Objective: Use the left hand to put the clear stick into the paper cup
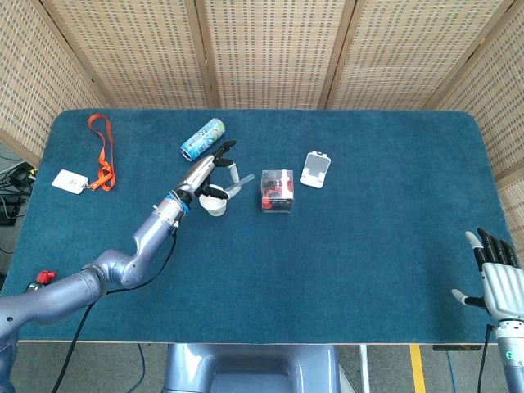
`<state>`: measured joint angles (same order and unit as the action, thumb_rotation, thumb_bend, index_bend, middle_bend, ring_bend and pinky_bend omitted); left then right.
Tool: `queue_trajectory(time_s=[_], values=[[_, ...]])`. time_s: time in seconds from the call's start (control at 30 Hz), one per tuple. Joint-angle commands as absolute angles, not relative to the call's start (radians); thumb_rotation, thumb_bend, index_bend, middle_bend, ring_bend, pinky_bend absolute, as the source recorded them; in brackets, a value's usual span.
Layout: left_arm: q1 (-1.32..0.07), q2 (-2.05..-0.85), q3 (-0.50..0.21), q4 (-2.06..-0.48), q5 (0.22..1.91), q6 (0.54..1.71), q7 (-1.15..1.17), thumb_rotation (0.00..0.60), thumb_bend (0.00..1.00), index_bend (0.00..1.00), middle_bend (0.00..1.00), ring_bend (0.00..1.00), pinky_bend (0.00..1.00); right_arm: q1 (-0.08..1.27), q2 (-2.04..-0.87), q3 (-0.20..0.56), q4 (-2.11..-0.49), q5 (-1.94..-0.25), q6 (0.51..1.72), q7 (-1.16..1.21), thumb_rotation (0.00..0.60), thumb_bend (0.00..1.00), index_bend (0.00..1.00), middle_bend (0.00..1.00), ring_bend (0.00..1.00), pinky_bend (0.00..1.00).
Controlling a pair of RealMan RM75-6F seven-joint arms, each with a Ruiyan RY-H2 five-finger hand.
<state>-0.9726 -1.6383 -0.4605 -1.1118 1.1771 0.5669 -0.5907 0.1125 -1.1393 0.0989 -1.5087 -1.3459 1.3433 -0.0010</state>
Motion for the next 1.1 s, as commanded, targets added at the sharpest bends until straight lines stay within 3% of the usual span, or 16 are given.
queue_trajectory(time_s=[0.03, 0.4, 0.43, 0.6, 0.7, 0.8, 1.1], values=[[-0.979, -1.669, -0.437, -1.064, 1.214, 0.565, -0.651, 0.6, 0.37, 0.65, 0.0, 0.0, 0.0, 0.114, -1.141, 0.099, -1.506, -1.343, 1.34, -0.004, 0.6, 0.05, 0.05, 0.0, 0.0, 0.0], [-0.94, -1.692, -0.374, -0.988, 1.315, 0.62, -0.89, 0.6, 0.37, 0.63, 0.0, 0.0, 0.0, 0.112, -1.143, 0.103, -1.503, -1.34, 1.349, -0.014, 0.6, 0.05, 0.05, 0.0, 0.0, 0.0], [-0.936, -1.693, -0.371, -0.982, 1.323, 0.624, -0.922, 0.6, 0.37, 0.6, 0.0, 0.0, 0.0, 0.112, -1.144, 0.103, -1.503, -1.342, 1.35, -0.015, 0.6, 0.05, 0.05, 0.0, 0.0, 0.0], [-0.926, -1.689, -0.334, -0.938, 1.379, 0.646, -1.051, 0.6, 0.34, 0.19, 0.0, 0.0, 0.0, 0.11, -1.149, 0.104, -1.5, -1.353, 1.368, -0.016, 0.6, 0.05, 0.05, 0.0, 0.0, 0.0], [-0.925, -1.686, -0.316, -0.916, 1.407, 0.67, -1.095, 0.6, 0.29, 0.07, 0.0, 0.0, 0.0, 0.11, -1.151, 0.104, -1.499, -1.354, 1.369, -0.016, 0.6, 0.05, 0.05, 0.0, 0.0, 0.0], [-0.92, -1.674, -0.301, -0.911, 1.427, 0.699, -1.141, 0.6, 0.29, 0.02, 0.0, 0.0, 0.0, 0.11, -1.151, 0.102, -1.5, -1.355, 1.366, -0.017, 0.6, 0.05, 0.05, 0.0, 0.0, 0.0], [-0.836, -1.591, -0.263, -0.999, 1.448, 0.868, -1.086, 0.6, 0.29, 0.02, 0.0, 0.0, 0.0, 0.109, -1.147, 0.1, -1.511, -1.366, 1.373, -0.019, 0.6, 0.05, 0.05, 0.0, 0.0, 0.0]])
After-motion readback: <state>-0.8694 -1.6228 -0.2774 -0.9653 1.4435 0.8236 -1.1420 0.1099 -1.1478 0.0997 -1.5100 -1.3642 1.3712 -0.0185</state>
